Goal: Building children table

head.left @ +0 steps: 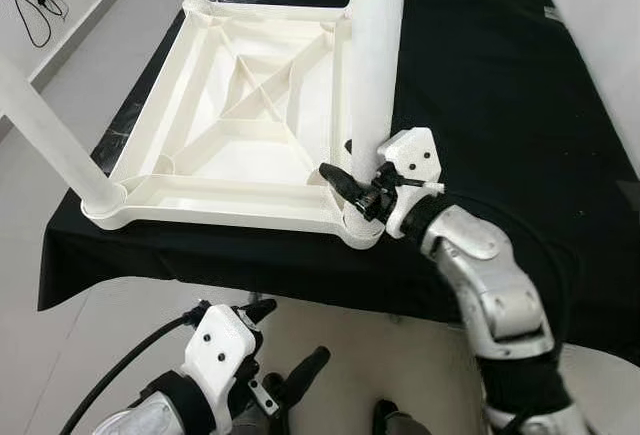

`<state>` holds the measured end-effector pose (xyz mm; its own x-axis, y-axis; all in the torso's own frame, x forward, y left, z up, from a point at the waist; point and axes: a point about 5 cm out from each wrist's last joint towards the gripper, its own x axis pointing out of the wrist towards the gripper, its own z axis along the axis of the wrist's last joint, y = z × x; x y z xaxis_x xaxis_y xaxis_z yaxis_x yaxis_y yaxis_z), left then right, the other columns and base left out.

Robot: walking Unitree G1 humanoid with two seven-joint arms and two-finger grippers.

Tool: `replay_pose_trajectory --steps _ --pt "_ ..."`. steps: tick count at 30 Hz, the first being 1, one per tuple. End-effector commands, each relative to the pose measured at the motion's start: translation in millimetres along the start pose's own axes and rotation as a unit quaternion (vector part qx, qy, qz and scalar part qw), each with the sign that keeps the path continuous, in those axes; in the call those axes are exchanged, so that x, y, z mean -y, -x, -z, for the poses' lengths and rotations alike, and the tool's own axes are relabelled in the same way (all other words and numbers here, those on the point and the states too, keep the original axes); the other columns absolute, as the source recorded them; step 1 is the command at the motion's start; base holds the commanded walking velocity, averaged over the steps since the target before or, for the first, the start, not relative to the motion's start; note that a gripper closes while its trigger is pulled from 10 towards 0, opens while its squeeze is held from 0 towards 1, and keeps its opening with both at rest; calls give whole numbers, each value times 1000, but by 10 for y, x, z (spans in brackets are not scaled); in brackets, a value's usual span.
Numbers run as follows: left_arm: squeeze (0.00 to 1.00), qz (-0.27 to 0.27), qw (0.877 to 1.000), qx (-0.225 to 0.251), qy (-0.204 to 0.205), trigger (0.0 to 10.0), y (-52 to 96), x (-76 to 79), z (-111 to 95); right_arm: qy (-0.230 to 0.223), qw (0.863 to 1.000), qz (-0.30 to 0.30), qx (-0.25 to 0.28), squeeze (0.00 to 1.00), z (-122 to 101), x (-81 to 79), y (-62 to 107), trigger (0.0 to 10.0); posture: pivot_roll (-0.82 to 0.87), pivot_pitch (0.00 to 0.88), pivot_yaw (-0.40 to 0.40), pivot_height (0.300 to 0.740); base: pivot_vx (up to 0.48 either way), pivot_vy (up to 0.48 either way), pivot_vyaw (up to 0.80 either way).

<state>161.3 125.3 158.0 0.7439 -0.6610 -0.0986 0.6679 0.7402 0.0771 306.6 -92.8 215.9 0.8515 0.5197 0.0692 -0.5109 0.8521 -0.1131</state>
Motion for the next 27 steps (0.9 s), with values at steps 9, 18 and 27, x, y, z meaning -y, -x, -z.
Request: replay_pose_trajectory --steps 9,18,27 --pt "0 -6 1000 -10 -6 10000 -3 -31 63 -99 988 65 -102 0 480 -206 124 10000 54 296 2 740 0 0 0" --pt "0 -7 1000 -10 -15 10000 -12 -57 61 -37 998 -40 -23 0 274 -299 124 10000 58 289 6 740 0 0 0" --pt "0 -10 1000 -6 -21 10000 -23 -68 49 -9 992 -129 -4 0 265 -230 210 10000 66 287 5 740 0 0 0"
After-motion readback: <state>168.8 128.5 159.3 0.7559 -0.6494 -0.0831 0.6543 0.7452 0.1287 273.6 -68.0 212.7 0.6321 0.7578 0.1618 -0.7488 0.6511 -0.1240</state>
